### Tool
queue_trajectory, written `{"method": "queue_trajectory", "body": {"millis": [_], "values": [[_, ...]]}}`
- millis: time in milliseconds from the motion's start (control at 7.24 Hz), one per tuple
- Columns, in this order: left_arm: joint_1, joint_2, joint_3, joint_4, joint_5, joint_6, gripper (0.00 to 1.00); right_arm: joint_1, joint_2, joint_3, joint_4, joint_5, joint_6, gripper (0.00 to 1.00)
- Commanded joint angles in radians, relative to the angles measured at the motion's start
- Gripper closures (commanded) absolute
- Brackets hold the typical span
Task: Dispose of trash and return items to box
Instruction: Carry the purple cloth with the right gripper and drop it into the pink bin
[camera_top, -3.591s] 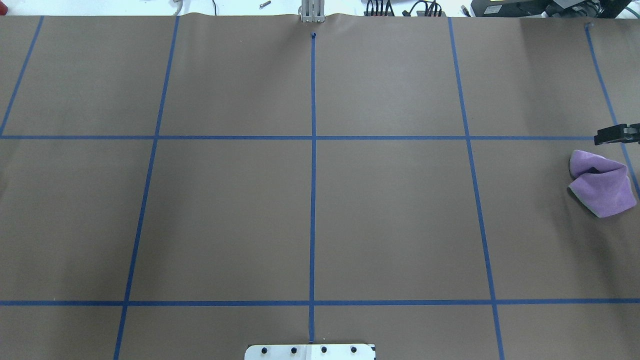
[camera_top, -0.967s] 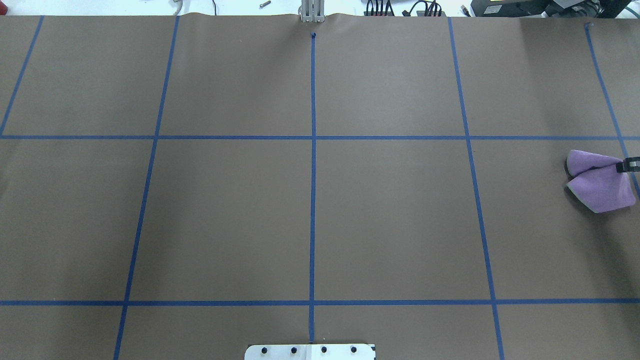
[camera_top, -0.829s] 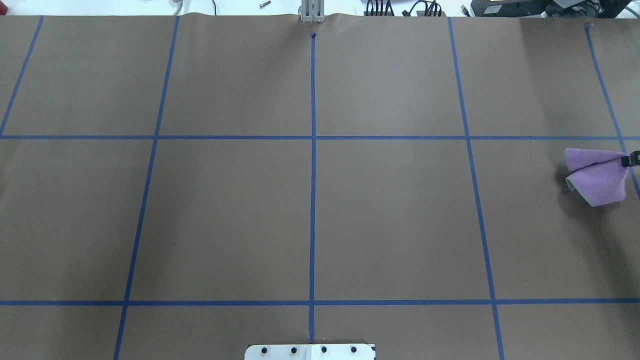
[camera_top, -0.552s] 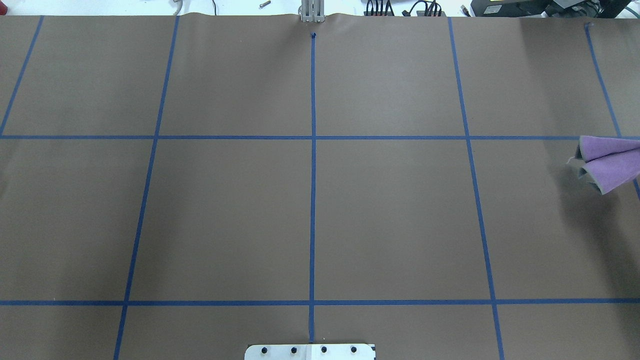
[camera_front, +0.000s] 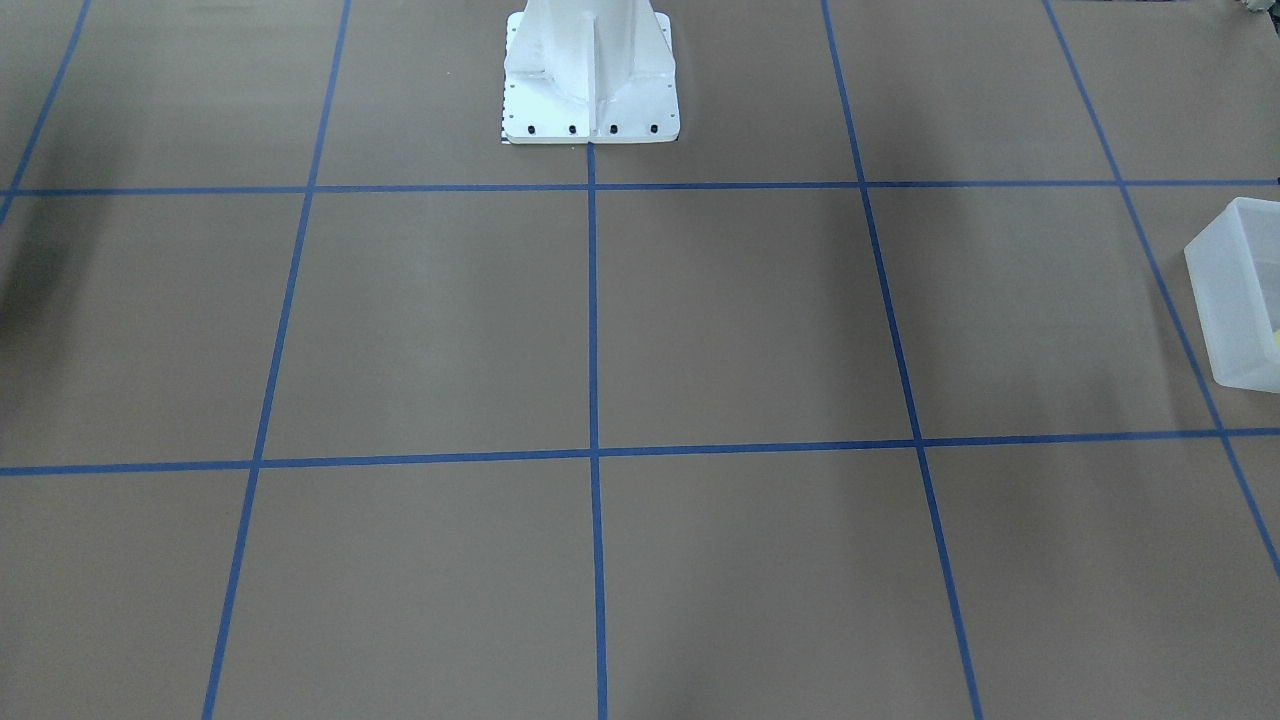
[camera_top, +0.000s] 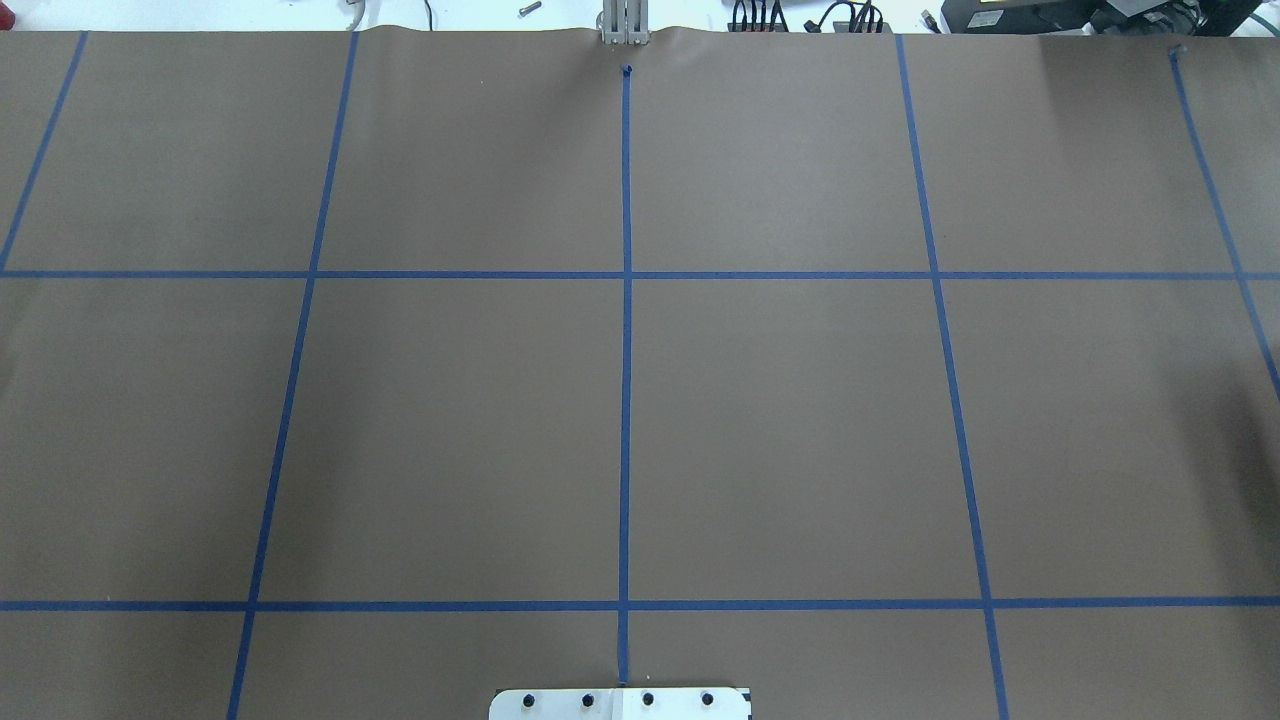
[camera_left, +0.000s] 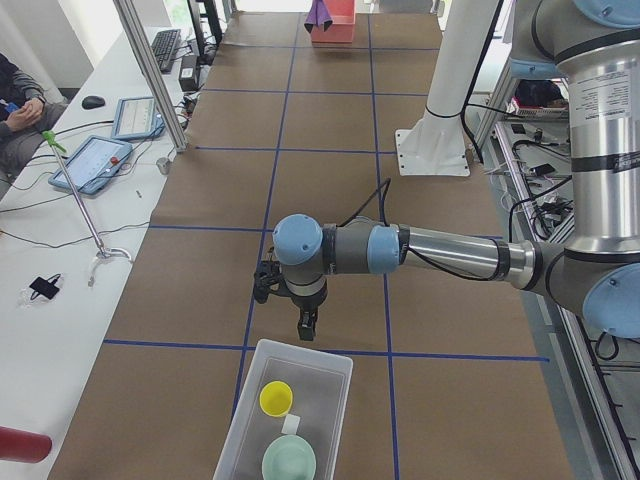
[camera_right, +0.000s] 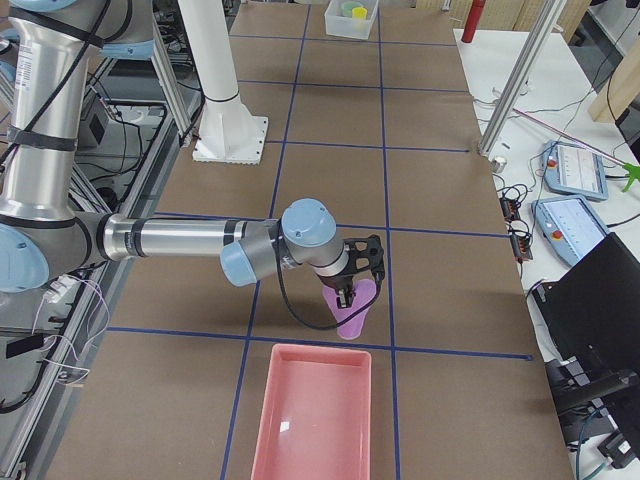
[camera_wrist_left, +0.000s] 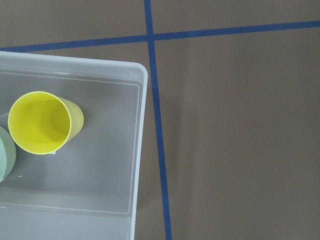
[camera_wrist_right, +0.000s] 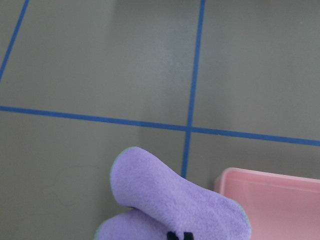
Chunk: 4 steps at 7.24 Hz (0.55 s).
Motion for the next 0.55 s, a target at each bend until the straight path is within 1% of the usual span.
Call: {"method": "queue_trajectory", "body": {"millis": [0, 138, 276, 414], "values": [[0.001, 0.001, -0.001, 0.000, 0.000, 0.000, 0.02, 0.231, 0.085, 0.036, -0.448, -0.056, -0.475, 1.00], [0.001, 0.001, -0.003, -0.002, 0.000, 0.000, 0.02, 0.316, 0.169, -0.003, -0.598, -0.123, -0.647, 1.00], [0.001, 0.001, -0.007, -0.002, 0.000, 0.000, 0.02, 0.342, 0.194, -0.107, -0.611, -0.144, -0.758, 1.00], [0.001, 0.001, -0.012, -0.002, 0.000, 0.000, 0.02, 0.341, 0.187, -0.208, -0.538, -0.144, -0.795, 1.00]]}}
